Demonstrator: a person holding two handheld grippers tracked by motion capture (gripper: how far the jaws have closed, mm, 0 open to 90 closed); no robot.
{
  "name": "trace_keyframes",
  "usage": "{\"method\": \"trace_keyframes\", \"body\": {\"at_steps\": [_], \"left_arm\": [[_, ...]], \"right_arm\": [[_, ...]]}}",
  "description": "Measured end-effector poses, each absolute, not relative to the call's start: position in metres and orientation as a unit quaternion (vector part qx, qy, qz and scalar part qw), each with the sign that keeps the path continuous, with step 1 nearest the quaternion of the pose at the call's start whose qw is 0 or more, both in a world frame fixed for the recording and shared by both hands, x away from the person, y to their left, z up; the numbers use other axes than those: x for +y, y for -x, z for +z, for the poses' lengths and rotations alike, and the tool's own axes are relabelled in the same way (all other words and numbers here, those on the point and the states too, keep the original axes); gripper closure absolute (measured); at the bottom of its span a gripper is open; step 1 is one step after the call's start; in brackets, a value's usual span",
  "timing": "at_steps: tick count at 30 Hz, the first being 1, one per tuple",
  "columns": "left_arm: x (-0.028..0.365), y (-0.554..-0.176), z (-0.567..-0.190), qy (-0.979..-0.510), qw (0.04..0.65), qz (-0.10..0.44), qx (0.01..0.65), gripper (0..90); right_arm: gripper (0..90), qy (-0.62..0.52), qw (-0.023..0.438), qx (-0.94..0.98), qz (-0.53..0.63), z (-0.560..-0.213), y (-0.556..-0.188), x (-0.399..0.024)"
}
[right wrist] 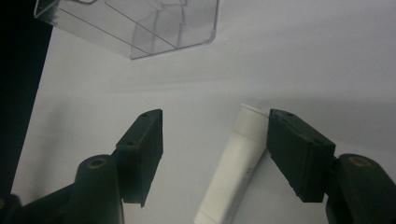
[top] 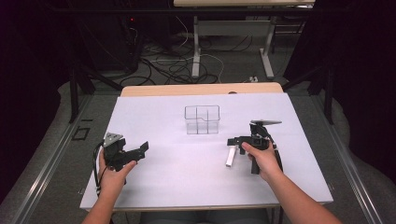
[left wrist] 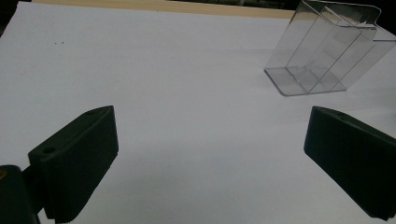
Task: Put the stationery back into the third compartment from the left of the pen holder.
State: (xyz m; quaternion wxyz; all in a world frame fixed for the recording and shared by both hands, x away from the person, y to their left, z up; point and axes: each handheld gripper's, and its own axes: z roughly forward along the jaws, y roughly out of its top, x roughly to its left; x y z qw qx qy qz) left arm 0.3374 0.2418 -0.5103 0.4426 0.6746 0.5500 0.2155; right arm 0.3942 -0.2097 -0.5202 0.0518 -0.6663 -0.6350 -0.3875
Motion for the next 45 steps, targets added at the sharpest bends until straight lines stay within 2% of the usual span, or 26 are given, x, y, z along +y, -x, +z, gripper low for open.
{"method": "trace_keyframes", "body": {"at_steps": [16, 36, 45], "left_arm": [[0.241, -0.338, -0.511, -0.676, 0.440, 0.216, 0.550, 3.5], [0.240, -0.339, -0.512, -0.677, 0.439, 0.215, 0.550, 3.5], [0.239, -0.339, -0.512, -0.679, 0.439, 0.214, 0.548, 3.6]], "right_arm": [[45.2, 0.691, 0.052, -0.626, -0.358, -0.537, -0.391, -0.208], [52.1, 0.723, 0.089, -0.599, -0.331, -0.546, -0.397, -0.207], [56.1, 0.731, 0.089, -0.594, -0.324, -0.546, -0.401, -0.204]]}}
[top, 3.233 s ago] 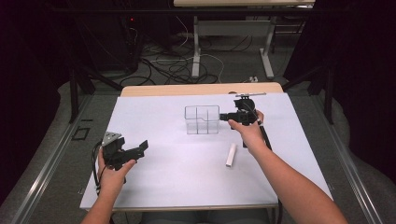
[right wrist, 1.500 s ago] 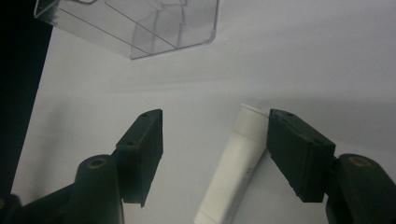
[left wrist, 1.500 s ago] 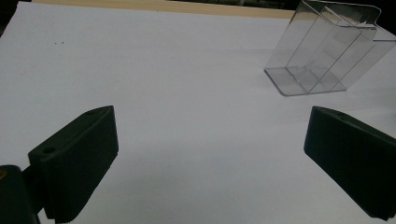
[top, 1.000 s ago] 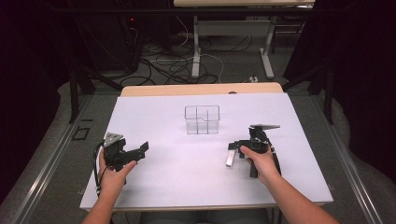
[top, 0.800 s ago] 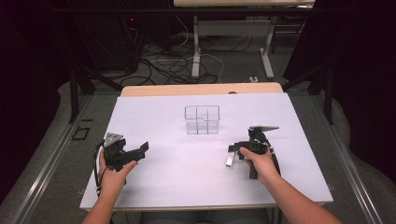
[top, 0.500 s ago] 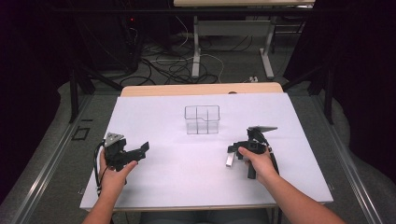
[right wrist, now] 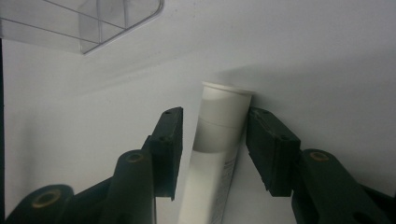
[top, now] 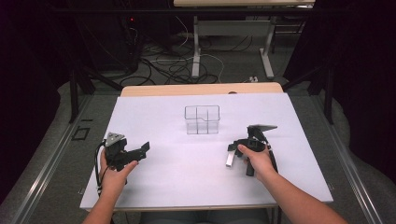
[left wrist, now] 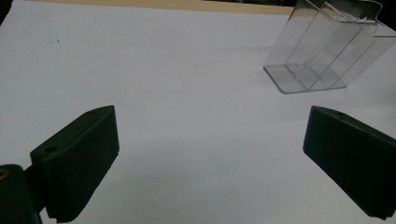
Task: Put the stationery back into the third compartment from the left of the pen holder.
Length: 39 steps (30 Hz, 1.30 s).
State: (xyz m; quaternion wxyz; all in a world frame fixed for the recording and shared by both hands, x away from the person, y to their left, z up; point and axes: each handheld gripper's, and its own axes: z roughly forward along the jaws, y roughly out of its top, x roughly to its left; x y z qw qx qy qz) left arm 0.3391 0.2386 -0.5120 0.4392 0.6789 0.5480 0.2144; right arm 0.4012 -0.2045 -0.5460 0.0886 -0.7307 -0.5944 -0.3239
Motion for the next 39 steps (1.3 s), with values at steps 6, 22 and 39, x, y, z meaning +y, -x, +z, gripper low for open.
{"method": "trace_keyframes", "body": {"at_steps": [6, 22, 39], "left_arm": [[0.2381, -0.3395, -0.5119, -0.679, 0.440, 0.214, 0.547, 3.6], [0.2388, -0.3394, -0.5116, -0.678, 0.440, 0.215, 0.548, 3.6], [0.2387, -0.3394, -0.5121, -0.679, 0.439, 0.215, 0.548, 3.6]], "right_arm": [[61.6, 0.729, 0.076, -0.606, -0.310, -0.5456, -0.4034, -0.2012], [66.4, 0.733, 0.093, -0.601, -0.304, -0.5455, -0.4072, -0.1990], [66.7, 0.707, 0.091, -0.627, -0.314, -0.5430, -0.4039, -0.1961]]}}
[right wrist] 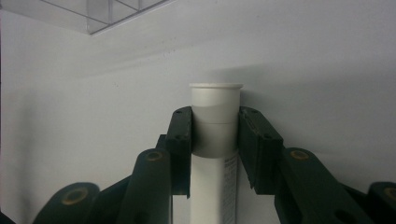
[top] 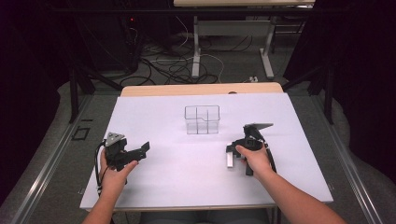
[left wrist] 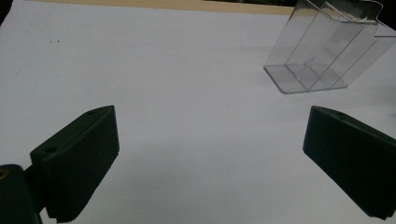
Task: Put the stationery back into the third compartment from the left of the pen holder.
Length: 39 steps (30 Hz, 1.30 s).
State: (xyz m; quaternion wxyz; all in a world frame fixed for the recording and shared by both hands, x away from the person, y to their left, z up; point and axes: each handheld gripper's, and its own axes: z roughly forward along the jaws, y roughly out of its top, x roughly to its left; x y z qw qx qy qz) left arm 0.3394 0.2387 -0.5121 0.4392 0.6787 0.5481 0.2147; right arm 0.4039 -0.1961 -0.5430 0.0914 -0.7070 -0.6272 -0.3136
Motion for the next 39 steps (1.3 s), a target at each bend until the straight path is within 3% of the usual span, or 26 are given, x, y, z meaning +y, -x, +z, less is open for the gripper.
{"method": "trace_keyframes", "body": {"at_steps": [16, 30, 34, 39], "left_arm": [[0.235, -0.338, -0.512, -0.681, 0.439, 0.218, 0.544, 6.1], [0.223, -0.337, -0.509, -0.705, 0.427, 0.223, 0.521, 8.3], [0.219, -0.335, -0.509, -0.711, 0.427, 0.222, 0.512, 16.1], [0.212, -0.333, -0.508, -0.710, 0.446, 0.206, 0.504, 16.2]], "right_arm": [[66.7, 0.672, 0.076, -0.635, -0.373, -0.535, -0.392, -0.197], [66.6, 0.600, -0.040, -0.659, -0.452, -0.513, -0.374, -0.186], [66.6, 0.575, -0.080, -0.669, -0.465, -0.507, -0.368, -0.181], [66.6, 0.543, -0.123, -0.676, -0.484, -0.497, -0.361, -0.175]]}}
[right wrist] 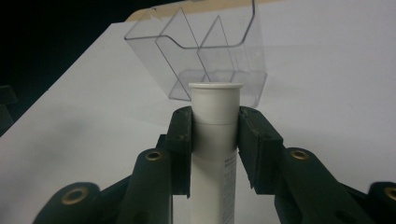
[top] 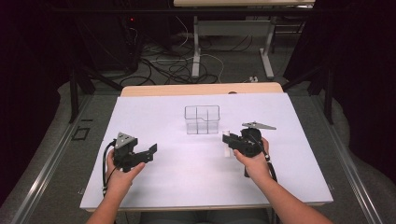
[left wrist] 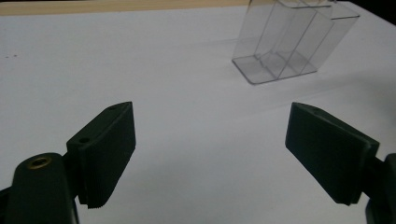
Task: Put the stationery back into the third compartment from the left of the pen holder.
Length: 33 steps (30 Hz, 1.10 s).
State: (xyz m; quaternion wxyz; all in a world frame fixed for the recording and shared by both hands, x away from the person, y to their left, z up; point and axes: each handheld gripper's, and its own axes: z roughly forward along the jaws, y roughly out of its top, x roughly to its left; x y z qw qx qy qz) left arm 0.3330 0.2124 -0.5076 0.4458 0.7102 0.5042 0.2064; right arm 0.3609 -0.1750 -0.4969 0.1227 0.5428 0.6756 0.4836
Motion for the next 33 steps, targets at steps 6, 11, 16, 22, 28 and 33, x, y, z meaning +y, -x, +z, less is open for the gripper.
{"method": "trace_keyframes", "body": {"at_steps": [6, 11, 16, 22, 28, 33], "left_arm": [[0.199, -0.329, -0.507, -0.718, 0.461, 0.199, 0.482, 16.9], [0.188, -0.325, -0.504, -0.735, 0.461, 0.179, 0.464, 22.6], [0.178, -0.323, -0.503, -0.743, 0.469, 0.154, 0.452, 28.6], [0.163, -0.321, -0.498, -0.744, 0.489, 0.118, 0.439, 33.4], [0.143, -0.320, -0.490, -0.755, 0.502, 0.088, 0.412, 36.5], [0.125, -0.321, -0.487, -0.772, 0.498, 0.069, 0.388, 37.7]], "right_arm": [[66.7, -0.512, 0.158, 0.678, 0.502, -0.487, -0.354, -0.169], [66.6, -0.491, 0.181, 0.678, 0.515, -0.482, -0.349, -0.165], [66.6, -0.475, 0.193, 0.681, 0.524, -0.477, -0.343, -0.161], [66.6, -0.450, 0.200, 0.687, 0.535, -0.475, -0.334, -0.154], [66.6, -0.430, 0.199, 0.699, 0.536, -0.475, -0.327, -0.148], [66.6, -0.426, 0.199, 0.699, 0.539, -0.474, -0.324, -0.146]]}}
